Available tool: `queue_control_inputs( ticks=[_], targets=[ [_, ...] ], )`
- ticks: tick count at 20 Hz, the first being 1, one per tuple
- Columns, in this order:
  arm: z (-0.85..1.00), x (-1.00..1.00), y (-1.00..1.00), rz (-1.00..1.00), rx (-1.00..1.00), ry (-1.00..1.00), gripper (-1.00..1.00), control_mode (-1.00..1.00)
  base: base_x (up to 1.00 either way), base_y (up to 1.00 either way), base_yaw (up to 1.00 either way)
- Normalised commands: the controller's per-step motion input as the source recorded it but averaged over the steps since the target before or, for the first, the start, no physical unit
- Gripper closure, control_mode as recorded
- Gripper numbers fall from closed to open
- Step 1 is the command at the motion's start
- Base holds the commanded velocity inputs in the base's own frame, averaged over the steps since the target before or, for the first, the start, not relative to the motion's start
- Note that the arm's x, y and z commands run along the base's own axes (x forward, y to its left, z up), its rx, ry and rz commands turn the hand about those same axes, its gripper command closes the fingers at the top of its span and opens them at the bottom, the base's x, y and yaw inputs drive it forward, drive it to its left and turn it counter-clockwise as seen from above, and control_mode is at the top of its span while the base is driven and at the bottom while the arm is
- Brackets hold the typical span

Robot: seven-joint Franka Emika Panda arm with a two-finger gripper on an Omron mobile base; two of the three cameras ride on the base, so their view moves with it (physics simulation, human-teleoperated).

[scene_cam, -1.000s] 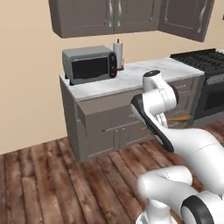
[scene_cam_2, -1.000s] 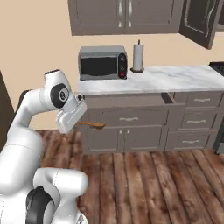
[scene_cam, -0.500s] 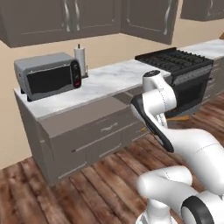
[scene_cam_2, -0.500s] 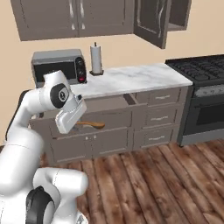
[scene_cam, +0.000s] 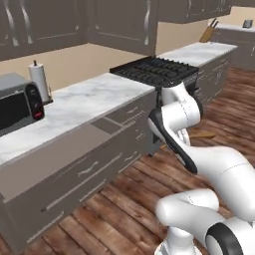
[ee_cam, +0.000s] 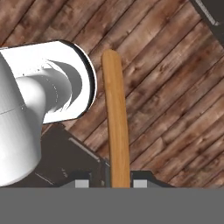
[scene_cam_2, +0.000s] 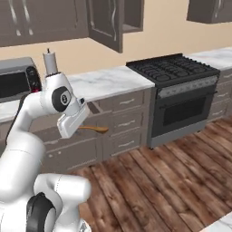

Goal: Organize the utensils by type. Pick up the wooden spoons from the counter and place them in the open cabinet. Then pick up the metallic utensils from the counter and place them in the open drawer.

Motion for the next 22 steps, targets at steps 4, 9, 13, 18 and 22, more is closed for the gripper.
queue_control_inputs(
  ticks=[4, 9, 13, 18, 22],
  targets=[
    [0.00, 0.00, 0.00, 0.00, 0.00, 0.00, 1.00, 1.00, 0.66, -0.33, -0.36],
    [0.00, 0.00, 0.00, 0.00, 0.00, 0.00, 1.00, 1.00, 0.64, -0.37, -0.34],
    [0.00, 0.00, 0.00, 0.00, 0.00, 0.00, 1.00, 1.00, 0.66, -0.37, -0.33],
    [0.00, 0.00, 0.00, 0.00, 0.00, 0.00, 1.00, 1.00, 0.81, -0.24, -0.26],
    [0.00, 0.00, 0.00, 0.00, 0.00, 0.00, 1.00, 1.00, 0.95, -0.08, -0.19]
  ],
)
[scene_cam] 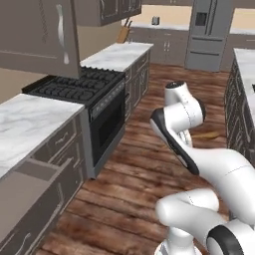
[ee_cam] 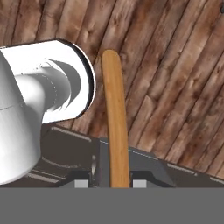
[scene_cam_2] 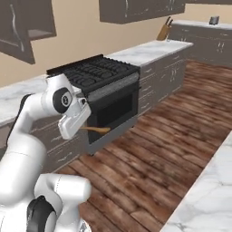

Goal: Organize the utensils by type. Pick up the wooden spoons from the counter and place them in the open cabinet. Then pick up the metallic utensils from the counter and place them in the open drawer.

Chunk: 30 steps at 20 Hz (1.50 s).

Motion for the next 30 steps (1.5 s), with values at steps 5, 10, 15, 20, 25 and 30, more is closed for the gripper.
queue_control_inputs(
  ticks=[5, 10, 15, 20, 25, 30],
  targets=[
    [0.00, 0.00, 0.00, 0.00, 0.00, 0.00, 1.00, 1.00, 1.00, 0.01, -0.05],
    [0.00, 0.00, 0.00, 0.00, 0.00, 0.00, 1.00, 1.00, 1.00, 0.00, -0.01],
    [0.00, 0.00, 0.00, 0.00, 0.00, 0.00, 1.00, 1.00, 1.00, -0.05, 0.00],
    [0.00, 0.00, 0.00, 0.00, 0.00, 0.00, 1.00, 1.00, 1.00, -0.01, 0.01],
    [0.00, 0.00, 0.00, 0.00, 0.00, 0.00, 1.00, 1.00, 1.00, -0.01, 0.16],
    [0.00, 0.00, 0.00, 0.00, 0.00, 0.00, 1.00, 1.00, 0.91, 0.00, 0.55]
  ],
)
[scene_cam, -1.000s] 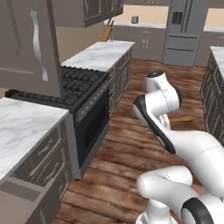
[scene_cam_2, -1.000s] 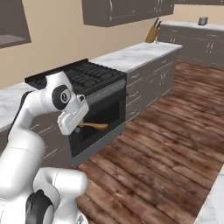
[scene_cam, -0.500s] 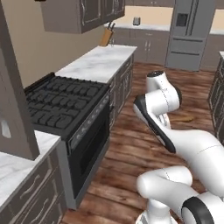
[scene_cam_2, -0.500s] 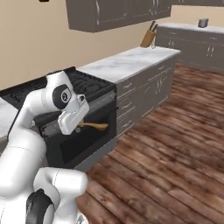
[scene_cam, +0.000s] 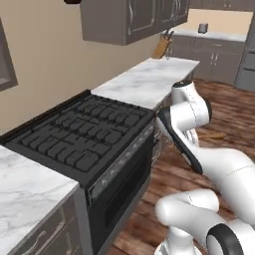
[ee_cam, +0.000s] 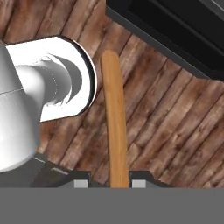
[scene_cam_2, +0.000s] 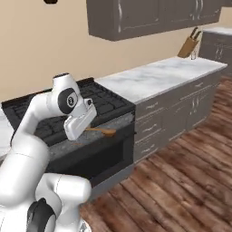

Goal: Organize the utensils by type. Pick up the wooden spoons from the counter and place them in the open cabinet. Then pick up the metallic utensils from the counter and place them in the open drawer.

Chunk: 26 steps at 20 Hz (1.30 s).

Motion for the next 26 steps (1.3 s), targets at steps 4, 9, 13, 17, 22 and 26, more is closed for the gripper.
queue_control_inputs(
  ticks=[4, 9, 13, 17, 22, 26],
  targets=[
    [0.00, 0.00, 0.00, 0.00, 0.00, 0.00, 1.00, 1.00, 0.57, 0.00, 0.91],
    [0.00, 0.00, 0.00, 0.00, 0.00, 0.00, 1.00, 1.00, 0.39, 0.02, 0.97],
    [0.00, 0.00, 0.00, 0.00, 0.00, 0.00, 1.00, 1.00, 0.51, 0.05, 0.85],
    [0.00, 0.00, 0.00, 0.00, 0.00, 0.00, 1.00, 1.00, 0.74, 0.00, 0.32],
    [0.00, 0.00, 0.00, 0.00, 0.00, 0.00, 1.00, 1.00, 0.26, 0.19, 0.03],
    [0.00, 0.00, 0.00, 0.00, 0.00, 0.00, 1.00, 1.00, 0.06, 0.34, 0.00]
  ],
)
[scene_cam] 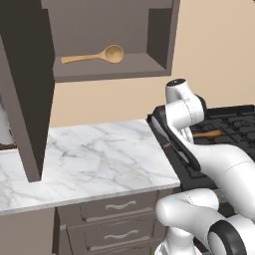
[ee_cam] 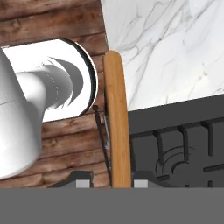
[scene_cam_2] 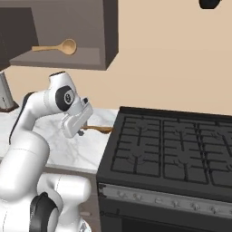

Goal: Organize the utensils by type. Pick up the wooden spoons from the counter and place them in the open cabinet. Then pick up the metallic utensils from the counter and place them in the open drawer.

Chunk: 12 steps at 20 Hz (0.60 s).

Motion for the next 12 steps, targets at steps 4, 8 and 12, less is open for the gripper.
queue_control_inputs(
  ticks=[4, 8, 12],
  targets=[
    [0.00, 0.00, 0.00, 0.00, 0.00, 0.00, 1.00, 1.00, 0.30, 0.52, 0.00],
    [0.00, 0.00, 0.00, 0.00, 0.00, 0.00, 1.00, 1.00, 0.43, 0.60, 0.00],
    [0.00, 0.00, 0.00, 0.00, 0.00, 0.00, 1.00, 1.00, 0.58, 0.36, 0.00]
  ],
)
